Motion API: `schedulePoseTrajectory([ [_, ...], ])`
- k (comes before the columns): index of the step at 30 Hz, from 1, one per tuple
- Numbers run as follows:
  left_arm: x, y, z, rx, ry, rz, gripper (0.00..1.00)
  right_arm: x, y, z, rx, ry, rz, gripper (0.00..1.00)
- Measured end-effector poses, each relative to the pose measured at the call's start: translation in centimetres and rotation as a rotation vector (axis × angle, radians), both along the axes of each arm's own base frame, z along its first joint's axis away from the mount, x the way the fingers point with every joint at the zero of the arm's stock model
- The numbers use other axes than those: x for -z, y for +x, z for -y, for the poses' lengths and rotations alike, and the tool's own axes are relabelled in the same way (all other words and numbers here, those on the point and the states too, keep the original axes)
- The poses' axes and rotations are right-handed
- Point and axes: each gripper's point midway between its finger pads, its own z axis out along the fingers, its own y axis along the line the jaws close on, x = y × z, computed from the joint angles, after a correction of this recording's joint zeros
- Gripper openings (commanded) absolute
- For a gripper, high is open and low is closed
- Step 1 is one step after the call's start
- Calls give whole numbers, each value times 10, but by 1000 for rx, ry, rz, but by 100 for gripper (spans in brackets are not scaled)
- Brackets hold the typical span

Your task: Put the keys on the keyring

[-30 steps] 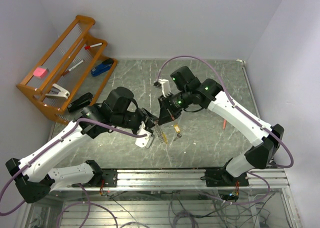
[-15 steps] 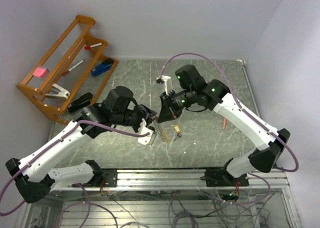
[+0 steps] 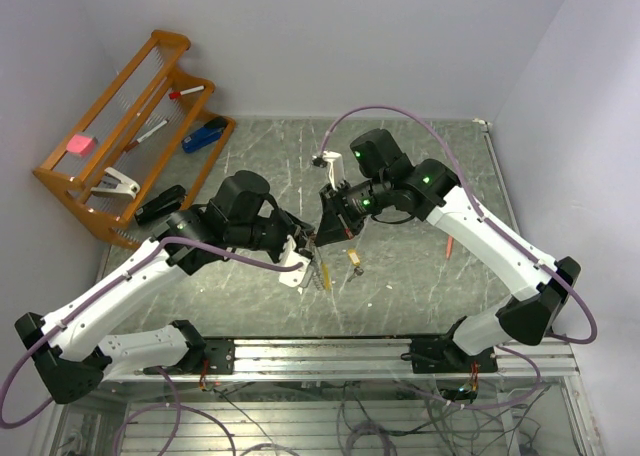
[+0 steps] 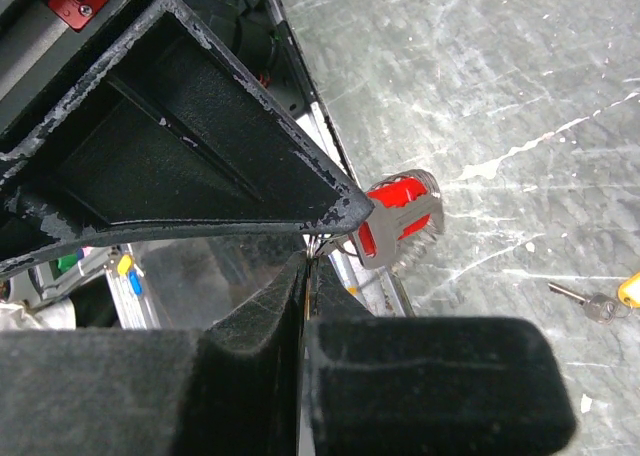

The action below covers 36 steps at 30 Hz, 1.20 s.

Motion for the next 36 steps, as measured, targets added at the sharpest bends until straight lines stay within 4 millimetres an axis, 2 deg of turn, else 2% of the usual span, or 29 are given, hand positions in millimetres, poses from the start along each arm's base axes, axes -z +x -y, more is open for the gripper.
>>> schedulePoseTrajectory([
  [3, 1, 0, 0, -1, 2, -2, 7, 0, 0, 0, 0, 1, 0, 0],
  [11, 0, 1, 1, -7, 1, -9, 7, -8, 3, 1, 37, 40, 43, 0],
  [25, -19, 18, -1, -135, -67, -22, 7, -30, 18, -3, 165, 168, 129, 0],
  [36, -33, 23, 0, -201, -130, -63, 7, -46, 25, -1, 234, 260, 191, 0],
])
